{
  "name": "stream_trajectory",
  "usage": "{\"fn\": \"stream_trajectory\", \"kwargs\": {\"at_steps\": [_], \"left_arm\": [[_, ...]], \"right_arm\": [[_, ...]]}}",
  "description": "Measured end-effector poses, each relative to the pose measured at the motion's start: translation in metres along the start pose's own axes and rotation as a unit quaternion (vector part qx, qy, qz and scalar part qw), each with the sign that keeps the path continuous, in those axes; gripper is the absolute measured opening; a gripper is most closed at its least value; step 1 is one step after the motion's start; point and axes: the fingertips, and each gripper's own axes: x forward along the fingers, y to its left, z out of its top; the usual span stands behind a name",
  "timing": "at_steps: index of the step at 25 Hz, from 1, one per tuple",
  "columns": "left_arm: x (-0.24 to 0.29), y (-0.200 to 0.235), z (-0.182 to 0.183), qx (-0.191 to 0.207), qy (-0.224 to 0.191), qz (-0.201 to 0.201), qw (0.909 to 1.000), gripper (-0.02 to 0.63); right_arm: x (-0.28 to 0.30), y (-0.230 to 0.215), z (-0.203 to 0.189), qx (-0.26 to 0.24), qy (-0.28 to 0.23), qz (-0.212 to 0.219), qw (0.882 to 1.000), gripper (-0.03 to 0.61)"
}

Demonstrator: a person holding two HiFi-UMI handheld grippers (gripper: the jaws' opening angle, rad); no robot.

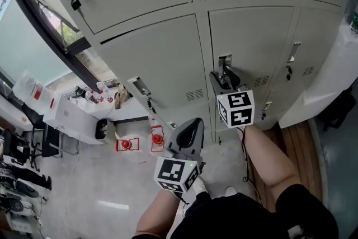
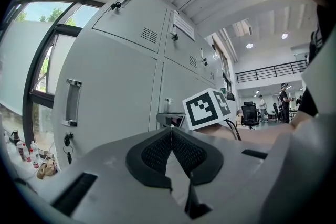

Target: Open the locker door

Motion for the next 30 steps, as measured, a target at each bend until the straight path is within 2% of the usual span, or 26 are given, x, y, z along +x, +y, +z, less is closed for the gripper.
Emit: {"fn": "stream_trajectory", "kwargs": {"at_steps": [5, 15, 30], "left_arm": [[-0.004, 0.006, -0.003, 0.0, 0.004, 0.005, 1.0, 0.017], [-0.009, 0.006, 0.002, 0.002, -0.003, 0.019, 0.9998, 0.017], [-0.012, -0.018, 0.006, -0.004, -0.018, 0.044, 0.9989, 0.017]], "right_arm": [[0.009, -0.003, -0.004, 0.001, 0.006, -0.013, 1.0, 0.23], [0.01, -0.005, -0.007, 0.001, 0.015, -0.016, 1.0, 0.156], [-0.014, 0.002, -0.009, -0.011, 0.015, 0.02, 1.0, 0.155]]}}
